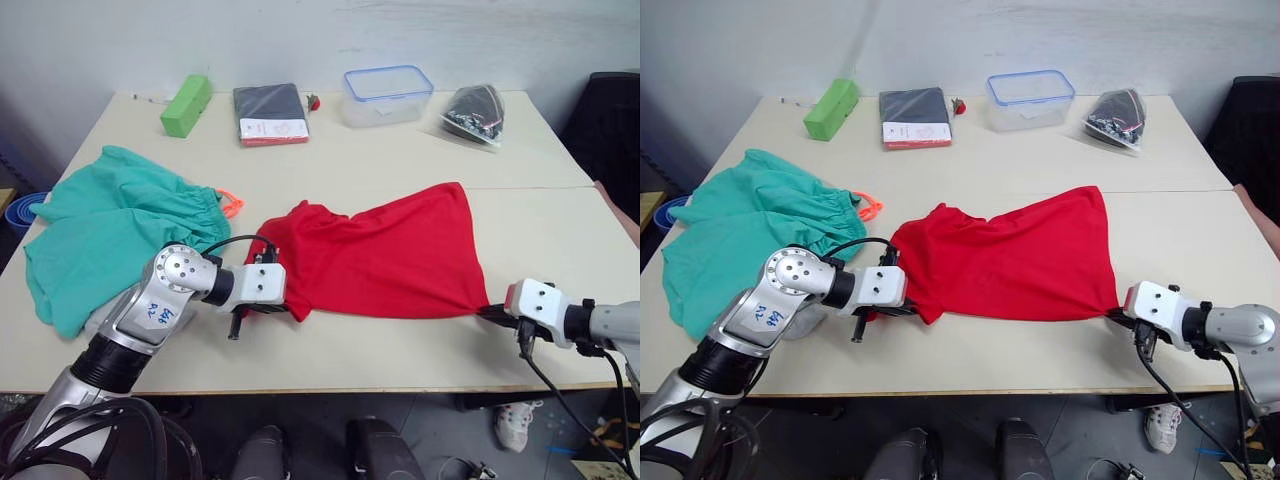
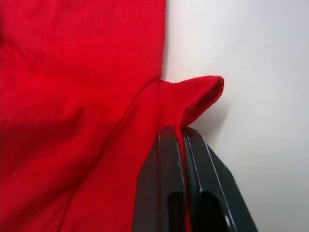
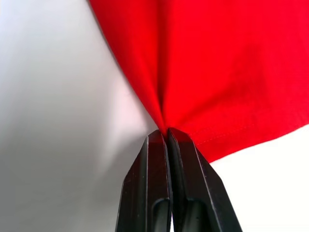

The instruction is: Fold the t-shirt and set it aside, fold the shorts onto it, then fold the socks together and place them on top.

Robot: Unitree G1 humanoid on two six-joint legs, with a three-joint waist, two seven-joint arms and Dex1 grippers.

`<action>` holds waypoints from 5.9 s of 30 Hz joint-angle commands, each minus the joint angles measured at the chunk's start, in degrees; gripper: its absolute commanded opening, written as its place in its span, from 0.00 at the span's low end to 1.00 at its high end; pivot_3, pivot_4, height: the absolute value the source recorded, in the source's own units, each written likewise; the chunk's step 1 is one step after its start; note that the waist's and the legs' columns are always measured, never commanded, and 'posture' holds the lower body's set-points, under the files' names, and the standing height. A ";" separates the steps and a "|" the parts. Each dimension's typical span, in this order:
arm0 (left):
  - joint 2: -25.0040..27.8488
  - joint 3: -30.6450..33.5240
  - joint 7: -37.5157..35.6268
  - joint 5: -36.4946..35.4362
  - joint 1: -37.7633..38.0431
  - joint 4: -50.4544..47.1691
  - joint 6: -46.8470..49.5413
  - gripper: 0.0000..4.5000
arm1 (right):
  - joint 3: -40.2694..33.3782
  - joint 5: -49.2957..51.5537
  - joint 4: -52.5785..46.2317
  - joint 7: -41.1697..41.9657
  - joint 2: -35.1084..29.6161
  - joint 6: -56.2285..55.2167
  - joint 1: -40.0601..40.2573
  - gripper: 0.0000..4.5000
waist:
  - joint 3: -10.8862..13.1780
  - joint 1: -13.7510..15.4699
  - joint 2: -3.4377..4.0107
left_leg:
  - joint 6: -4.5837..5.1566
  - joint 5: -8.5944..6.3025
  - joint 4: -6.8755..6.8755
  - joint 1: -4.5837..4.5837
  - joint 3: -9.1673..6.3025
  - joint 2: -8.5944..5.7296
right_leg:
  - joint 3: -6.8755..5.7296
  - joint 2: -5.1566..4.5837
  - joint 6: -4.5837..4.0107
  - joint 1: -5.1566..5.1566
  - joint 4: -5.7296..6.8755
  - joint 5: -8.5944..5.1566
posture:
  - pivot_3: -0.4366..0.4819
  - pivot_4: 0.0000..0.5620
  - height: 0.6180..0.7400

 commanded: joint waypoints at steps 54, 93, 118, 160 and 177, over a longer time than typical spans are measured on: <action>3.99 15.00 46.59 6.27 -46.80 52.11 -50.74 0.00 | 0.91 -16.39 27.82 -39.27 1.09 -38.47 -50.96 0.00 | 0.61 -0.37 -0.30 | 0.35 -0.26 0.58 -2.91 1.33 -0.24 | -4.46 -1.55 0.08 -4.09 1.96 0.31 | 0.48 0.27 1.00; 25.15 20.87 2.37 -21.72 36.67 -27.74 9.26 0.00 | -7.70 13.92 -1.14 19.86 -16.61 -3.25 8.66 0.00 | 1.01 0.14 0.51 | 0.92 -0.65 0.81 -0.12 1.38 -0.23 | -5.04 -2.54 -0.20 -0.04 -0.36 0.83 | 0.48 0.27 1.00; 24.68 16.59 -5.97 -24.24 11.55 -12.58 10.92 0.00 | -10.90 22.75 -9.50 29.43 -19.80 22.16 8.06 0.00 | 1.03 0.27 0.52 | 0.94 -0.61 0.63 -0.10 1.39 -0.23 | -5.10 -2.54 -0.30 -0.07 -0.46 0.77 | 0.48 0.27 1.00; 7.89 11.80 11.74 -24.47 -1.59 4.87 27.60 1.00 | -10.18 37.20 -33.77 9.91 -4.80 39.43 -7.43 1.00 | 1.08 1.60 0.40 | 0.90 -0.66 0.66 -0.38 1.55 -0.26 | -5.09 -2.45 -0.26 -0.33 -0.57 0.91 | 0.48 0.27 1.00; -1.11 7.19 9.13 -19.51 -4.94 13.73 23.24 0.66 | -8.41 35.78 -34.47 7.02 -2.76 38.51 -7.45 1.00 | 1.12 1.61 0.30 | 0.99 -0.58 0.83 -0.44 1.54 -0.22 | -5.07 -2.42 -0.11 -0.31 -0.52 1.00 | 0.48 0.27 1.00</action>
